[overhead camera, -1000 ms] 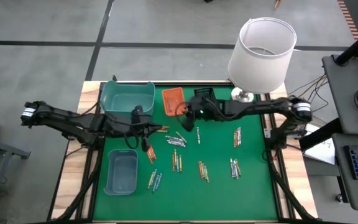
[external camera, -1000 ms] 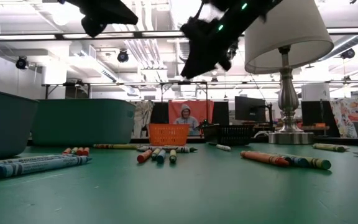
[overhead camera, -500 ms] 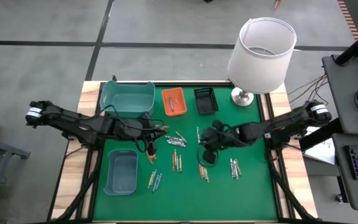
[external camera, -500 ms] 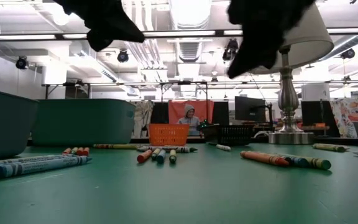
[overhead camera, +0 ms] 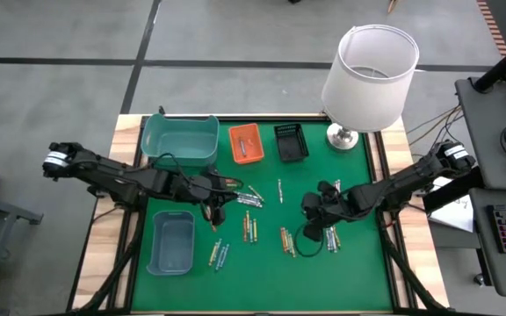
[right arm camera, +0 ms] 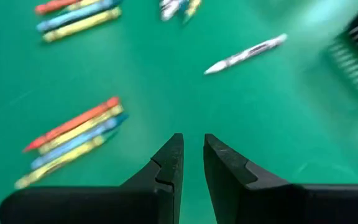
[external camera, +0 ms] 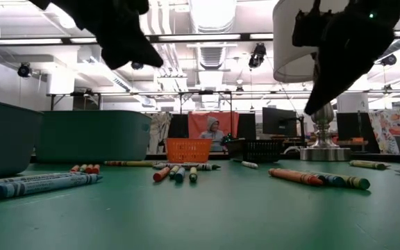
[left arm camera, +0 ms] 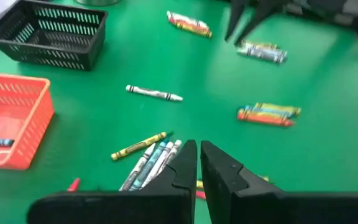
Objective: Sort crayons
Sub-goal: Put the white crayon into the blue bin
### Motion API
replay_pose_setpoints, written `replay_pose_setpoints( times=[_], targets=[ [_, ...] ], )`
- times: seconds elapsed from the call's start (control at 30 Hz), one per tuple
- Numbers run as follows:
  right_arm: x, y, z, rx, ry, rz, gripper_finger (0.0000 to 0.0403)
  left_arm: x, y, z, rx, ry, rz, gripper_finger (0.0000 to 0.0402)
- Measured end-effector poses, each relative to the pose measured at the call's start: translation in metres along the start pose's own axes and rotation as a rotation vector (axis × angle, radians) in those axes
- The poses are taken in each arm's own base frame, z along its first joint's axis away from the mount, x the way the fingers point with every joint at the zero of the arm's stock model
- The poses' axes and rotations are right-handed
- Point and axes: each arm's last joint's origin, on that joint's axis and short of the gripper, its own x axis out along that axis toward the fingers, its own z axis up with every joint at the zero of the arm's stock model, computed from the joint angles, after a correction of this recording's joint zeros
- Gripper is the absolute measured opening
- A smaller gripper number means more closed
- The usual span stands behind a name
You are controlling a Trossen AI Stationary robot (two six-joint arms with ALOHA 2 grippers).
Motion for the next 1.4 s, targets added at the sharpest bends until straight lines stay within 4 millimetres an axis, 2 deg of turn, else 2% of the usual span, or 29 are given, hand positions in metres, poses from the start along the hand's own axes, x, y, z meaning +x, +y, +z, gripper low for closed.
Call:
replay_pose_setpoints(
  times=[0.17, 0.53, 0.7, 0.87, 1.07, 1.4],
  targets=[
    [0.005, 0.0, -0.001, -0.022, -0.057, 0.009, 0.0047, 0.017, -0.002, -0.01, 0.036, 0.064, 0.021, 0.0021],
    [0.002, 0.009, 0.015, -0.096, -0.238, 0.059, 0.0043, 0.057, -0.004, -0.035, 0.154, 0.187, 0.056, 0.0074],
    [0.0, 0.013, 0.021, -0.133, -0.307, 0.084, 0.0043, 0.072, -0.008, -0.034, 0.228, 0.198, 0.072, 0.0096],
    [-0.001, 0.015, 0.026, -0.149, -0.359, 0.094, 0.0043, 0.088, -0.016, -0.025, 0.356, 0.205, 0.061, 0.01],
    [-0.002, 0.015, 0.029, -0.162, -0.39, 0.084, 0.0043, 0.105, -0.014, -0.03, 0.51, 0.257, 0.059, 0.01],
    [-0.002, 0.015, 0.029, -0.159, -0.39, 0.085, 0.0043, 0.119, -0.002, -0.04, 0.522, 0.323, 0.03, 0.01]
  ],
)
